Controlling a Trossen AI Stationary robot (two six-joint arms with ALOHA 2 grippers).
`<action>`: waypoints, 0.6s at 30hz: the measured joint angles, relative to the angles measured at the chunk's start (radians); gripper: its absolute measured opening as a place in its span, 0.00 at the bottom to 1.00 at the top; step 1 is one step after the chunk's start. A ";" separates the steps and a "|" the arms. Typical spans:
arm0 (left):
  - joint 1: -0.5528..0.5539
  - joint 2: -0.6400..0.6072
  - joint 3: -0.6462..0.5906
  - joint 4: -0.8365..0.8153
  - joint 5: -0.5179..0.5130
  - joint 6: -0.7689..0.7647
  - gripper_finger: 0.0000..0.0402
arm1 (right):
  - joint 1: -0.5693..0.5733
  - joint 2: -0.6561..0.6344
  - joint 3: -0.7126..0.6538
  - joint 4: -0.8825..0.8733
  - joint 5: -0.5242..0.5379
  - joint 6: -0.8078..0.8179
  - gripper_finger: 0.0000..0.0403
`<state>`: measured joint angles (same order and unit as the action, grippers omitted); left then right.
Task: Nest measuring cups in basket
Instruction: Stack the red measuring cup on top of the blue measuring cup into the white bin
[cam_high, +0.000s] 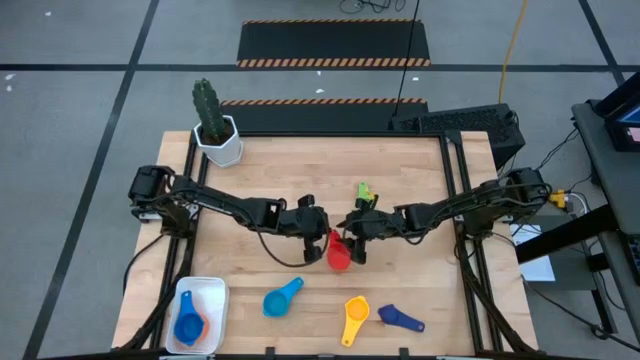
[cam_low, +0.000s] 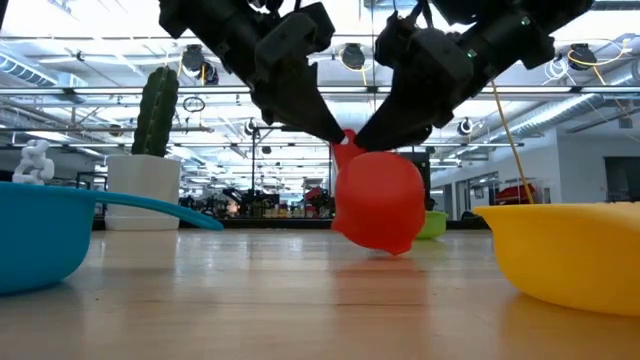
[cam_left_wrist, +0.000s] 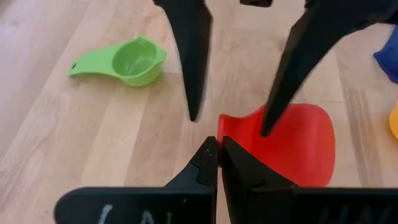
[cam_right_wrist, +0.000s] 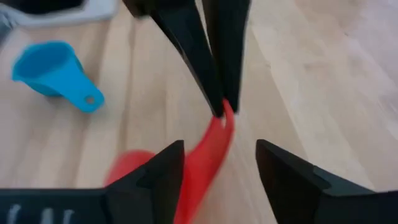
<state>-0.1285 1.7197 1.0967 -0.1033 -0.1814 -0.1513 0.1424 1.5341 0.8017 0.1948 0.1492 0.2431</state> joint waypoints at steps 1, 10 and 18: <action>-0.001 -0.001 0.000 0.002 -0.001 0.000 0.01 | -0.005 0.000 -0.003 0.018 -0.014 0.002 0.45; -0.007 -0.003 0.000 0.047 -0.006 0.001 0.01 | -0.019 0.000 -0.007 0.026 -0.049 -0.014 0.11; -0.028 -0.013 -0.001 0.091 -0.010 0.018 0.13 | -0.025 -0.007 -0.007 0.026 -0.051 -0.081 0.02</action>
<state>-0.1560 1.7070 1.0962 -0.0127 -0.1913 -0.1333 0.1172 1.5270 0.7948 0.2204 0.0977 0.1618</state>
